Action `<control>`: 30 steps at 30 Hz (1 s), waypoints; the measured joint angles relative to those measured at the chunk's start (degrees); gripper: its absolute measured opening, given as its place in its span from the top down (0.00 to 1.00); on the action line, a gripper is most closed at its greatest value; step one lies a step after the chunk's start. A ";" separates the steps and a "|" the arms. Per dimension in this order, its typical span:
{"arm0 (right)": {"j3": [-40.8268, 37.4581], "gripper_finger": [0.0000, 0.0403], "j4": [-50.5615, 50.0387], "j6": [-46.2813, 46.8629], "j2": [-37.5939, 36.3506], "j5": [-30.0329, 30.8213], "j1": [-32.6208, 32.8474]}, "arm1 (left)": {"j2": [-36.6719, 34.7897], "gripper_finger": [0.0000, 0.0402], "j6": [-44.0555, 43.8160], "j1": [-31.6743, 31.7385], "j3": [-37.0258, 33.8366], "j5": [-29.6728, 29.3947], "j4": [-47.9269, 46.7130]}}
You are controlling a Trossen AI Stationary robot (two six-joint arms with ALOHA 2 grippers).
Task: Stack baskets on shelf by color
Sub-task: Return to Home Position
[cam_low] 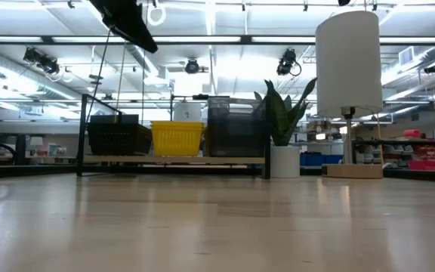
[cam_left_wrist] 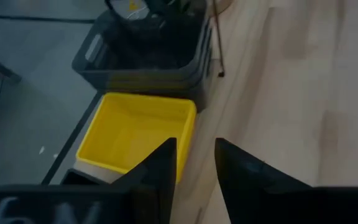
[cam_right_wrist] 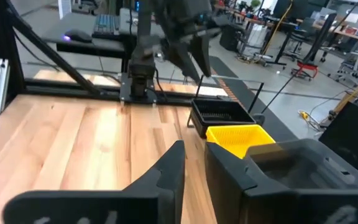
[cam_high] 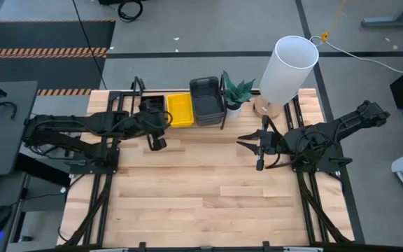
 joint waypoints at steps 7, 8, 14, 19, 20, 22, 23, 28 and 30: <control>0.00 0.91 -2.75 0.77 -0.76 0.05 -0.02 | -1.78 0.71 -1.83 -3.99 -0.04 -0.14 -1.00; 0.00 0.91 -3.21 0.96 -0.89 0.02 -0.02 | -1.85 0.71 -2.28 -4.79 -0.47 -0.27 -0.39; 0.00 0.96 -5.60 1.62 -1.11 0.86 -0.02 | -3.17 0.71 -5.96 -9.30 -10.03 -0.26 3.92; -2.41 0.98 -5.55 1.04 -2.77 0.90 -0.30 | -7.41 0.71 -7.36 -10.94 -18.60 -0.49 12.49; -3.19 0.99 -5.68 1.00 -3.73 0.93 -0.55 | -8.68 0.71 -7.44 -11.02 -19.84 -0.55 14.22; -4.67 0.99 -5.46 1.06 -6.00 0.92 -1.19 | -11.31 0.71 -7.43 -11.00 -22.04 -0.93 16.39; -5.54 0.99 -5.50 1.38 -7.39 0.94 -1.51 | -12.64 0.71 -7.40 -10.97 -22.94 -1.23 17.35; -10.07 0.99 -4.96 2.14 -15.15 0.90 -2.23 | -19.63 0.71 -4.21 -10.97 -27.32 -2.18 22.86; -11.84 0.99 -3.85 1.94 -18.38 0.89 -2.24 | -22.65 0.71 -2.58 -11.02 -29.37 -2.18 24.95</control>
